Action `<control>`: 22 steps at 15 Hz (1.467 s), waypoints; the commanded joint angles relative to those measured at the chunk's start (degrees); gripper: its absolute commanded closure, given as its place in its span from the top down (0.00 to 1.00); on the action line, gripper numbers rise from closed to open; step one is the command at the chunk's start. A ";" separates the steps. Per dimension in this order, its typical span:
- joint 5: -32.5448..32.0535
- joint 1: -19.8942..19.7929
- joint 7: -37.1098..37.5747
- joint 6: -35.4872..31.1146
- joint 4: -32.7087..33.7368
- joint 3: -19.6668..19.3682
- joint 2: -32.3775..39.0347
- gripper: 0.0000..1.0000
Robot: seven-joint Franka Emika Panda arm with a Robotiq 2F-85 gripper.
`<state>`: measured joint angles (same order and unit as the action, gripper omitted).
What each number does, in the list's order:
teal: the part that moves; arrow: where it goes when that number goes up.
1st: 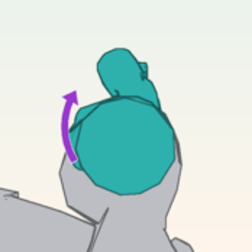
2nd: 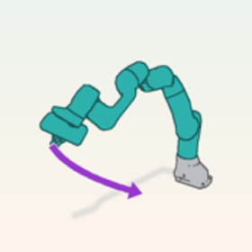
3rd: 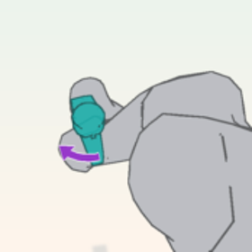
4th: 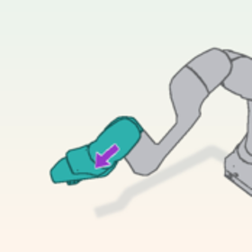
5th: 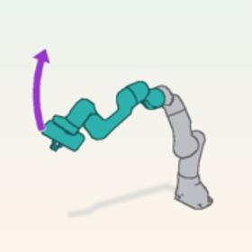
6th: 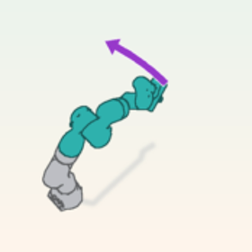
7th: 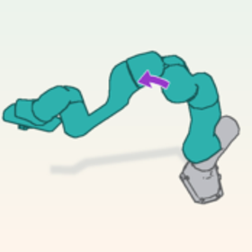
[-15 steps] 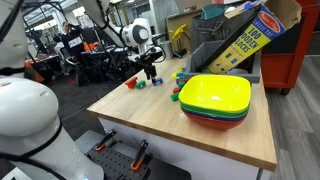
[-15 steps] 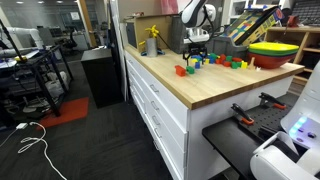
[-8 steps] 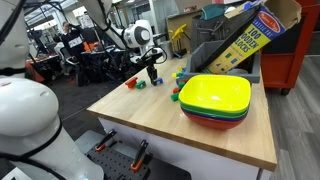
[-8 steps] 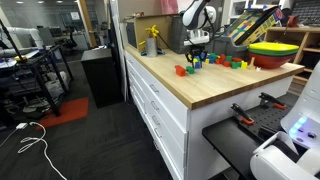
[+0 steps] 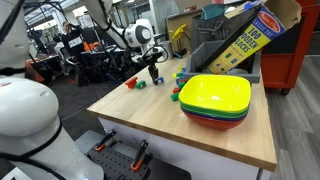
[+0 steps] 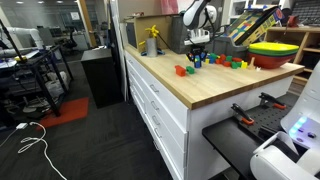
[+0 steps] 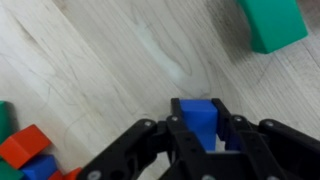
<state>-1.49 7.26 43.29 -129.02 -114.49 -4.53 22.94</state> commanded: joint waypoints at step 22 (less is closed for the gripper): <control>4.55 -1.70 -30.58 6.09 -8.65 6.54 -13.05 0.08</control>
<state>1.49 6.54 15.45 -123.98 -121.07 1.10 12.53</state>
